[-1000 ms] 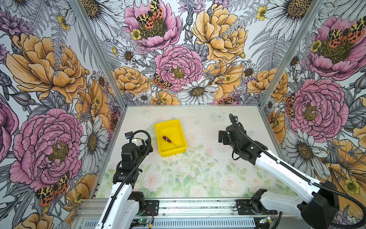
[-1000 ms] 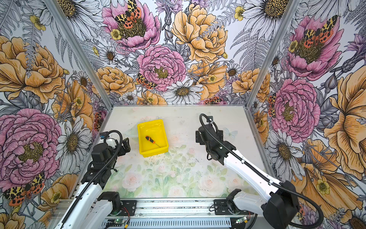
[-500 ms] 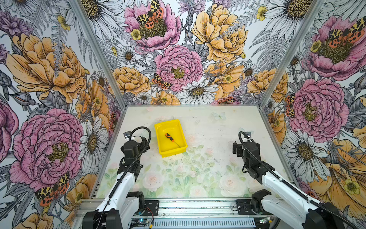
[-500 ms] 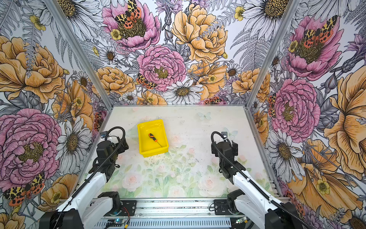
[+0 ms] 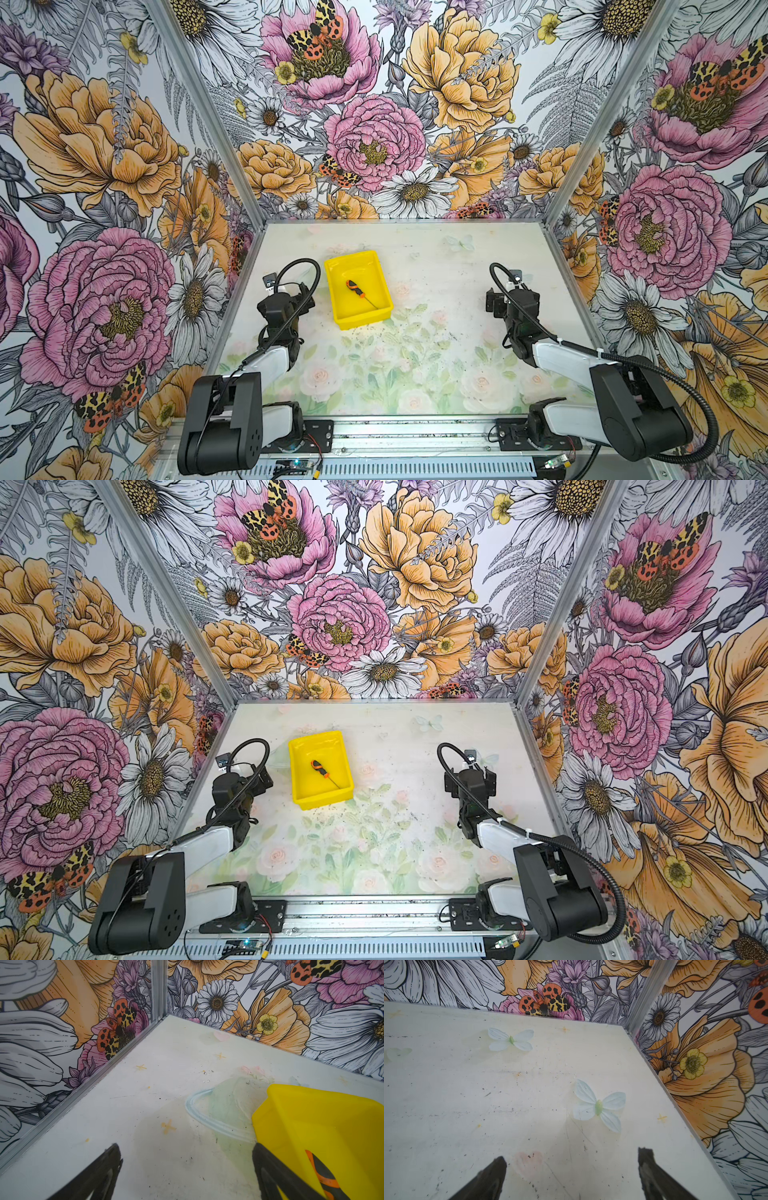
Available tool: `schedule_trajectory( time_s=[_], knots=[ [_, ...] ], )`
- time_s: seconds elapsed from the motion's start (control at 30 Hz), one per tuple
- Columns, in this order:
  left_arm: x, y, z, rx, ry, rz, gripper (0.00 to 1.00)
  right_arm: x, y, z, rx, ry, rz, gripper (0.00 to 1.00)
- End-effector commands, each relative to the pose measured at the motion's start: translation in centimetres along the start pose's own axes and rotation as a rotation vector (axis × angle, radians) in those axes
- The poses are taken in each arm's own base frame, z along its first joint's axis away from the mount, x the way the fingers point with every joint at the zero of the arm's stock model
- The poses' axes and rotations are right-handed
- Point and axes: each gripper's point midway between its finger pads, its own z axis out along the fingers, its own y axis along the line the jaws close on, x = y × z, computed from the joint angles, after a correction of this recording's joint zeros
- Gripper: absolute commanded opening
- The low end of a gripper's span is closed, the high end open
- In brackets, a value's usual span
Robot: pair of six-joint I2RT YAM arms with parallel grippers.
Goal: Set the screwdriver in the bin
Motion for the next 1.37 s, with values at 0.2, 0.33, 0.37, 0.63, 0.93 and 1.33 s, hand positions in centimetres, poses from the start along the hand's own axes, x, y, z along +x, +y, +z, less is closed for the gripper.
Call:
schedule_trajectory(
  time_s=[0.2, 0.33, 0.37, 0.63, 0.93, 1.33],
  knots=[
    [-3.3, -2.2, 1.3, 0.112, -0.154, 0.034, 0.99, -4.0, 0.2, 1.6, -0.022, -0.104, -0.019, 1.0],
    [-2.4, -3.4, 2.1, 0.152, -0.143, 0.079, 0.99, -4.3, -0.8, 1.9, -0.034, -0.136, -0.002, 1.0],
    [-2.2, -3.7, 2.1, 0.159, -0.147, 0.089, 0.99, -4.3, -1.0, 2.1, -0.04, -0.146, 0.004, 0.99],
    [-1.1, -4.1, 2.9, 0.159, -0.137, 0.106, 0.99, -2.3, -3.0, 3.6, -0.018, -0.151, 0.108, 0.99],
    [-1.1, -4.3, 2.9, 0.145, -0.145, 0.121, 0.99, -2.3, -3.2, 3.9, -0.03, -0.15, 0.125, 1.0],
    [-1.0, -4.9, 3.0, 0.148, -0.131, 0.147, 0.99, -2.3, -3.3, 3.9, -0.03, -0.152, 0.125, 1.0]
  ],
)
